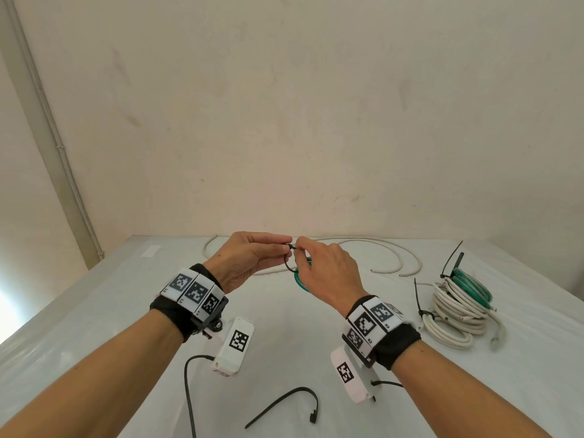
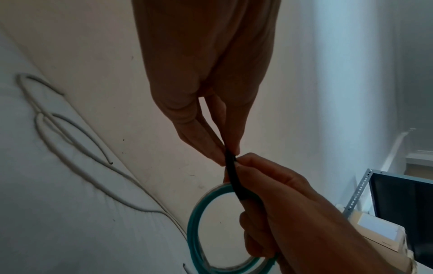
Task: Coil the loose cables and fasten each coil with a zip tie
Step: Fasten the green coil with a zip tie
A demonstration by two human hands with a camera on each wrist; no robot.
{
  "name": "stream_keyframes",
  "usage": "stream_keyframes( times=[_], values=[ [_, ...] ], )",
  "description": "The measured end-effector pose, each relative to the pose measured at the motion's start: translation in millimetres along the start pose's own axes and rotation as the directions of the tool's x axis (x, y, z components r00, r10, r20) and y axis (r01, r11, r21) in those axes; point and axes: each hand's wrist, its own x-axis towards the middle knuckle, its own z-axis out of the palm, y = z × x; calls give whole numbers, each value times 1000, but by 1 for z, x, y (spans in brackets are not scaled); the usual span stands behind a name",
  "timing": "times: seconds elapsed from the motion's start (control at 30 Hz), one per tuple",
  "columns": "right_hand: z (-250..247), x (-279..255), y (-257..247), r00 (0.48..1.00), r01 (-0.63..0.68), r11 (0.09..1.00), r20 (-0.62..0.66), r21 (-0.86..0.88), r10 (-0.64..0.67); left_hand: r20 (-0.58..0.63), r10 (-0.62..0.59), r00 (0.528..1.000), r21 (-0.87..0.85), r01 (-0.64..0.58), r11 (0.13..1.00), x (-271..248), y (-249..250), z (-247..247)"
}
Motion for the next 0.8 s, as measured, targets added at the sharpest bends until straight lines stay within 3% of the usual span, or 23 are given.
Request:
stream_keyframes(
  times=[0.2,0.27,0.43,0.7,0.8],
  values=[
    [1,2,3,999,27,992,35,125,-31,-11,4,1000,42,-3,999,-2,3,-2],
    [0,1,2,998,1,983,60,185,-13,-31,63,998,132,-59,989,-3,9,-1],
    [-2,9,5,986,-119,924,150,364,68,-36,357,933,549,-280,788,2,24,5],
    [-12,13,0,969,-192,848,233,494,83,-46,564,825,673,-392,627,5,26,8],
    [-10,11,1,945,-273,794,307,543,115,-37,568,822,693,-388,607,6,25,10]
  ],
)
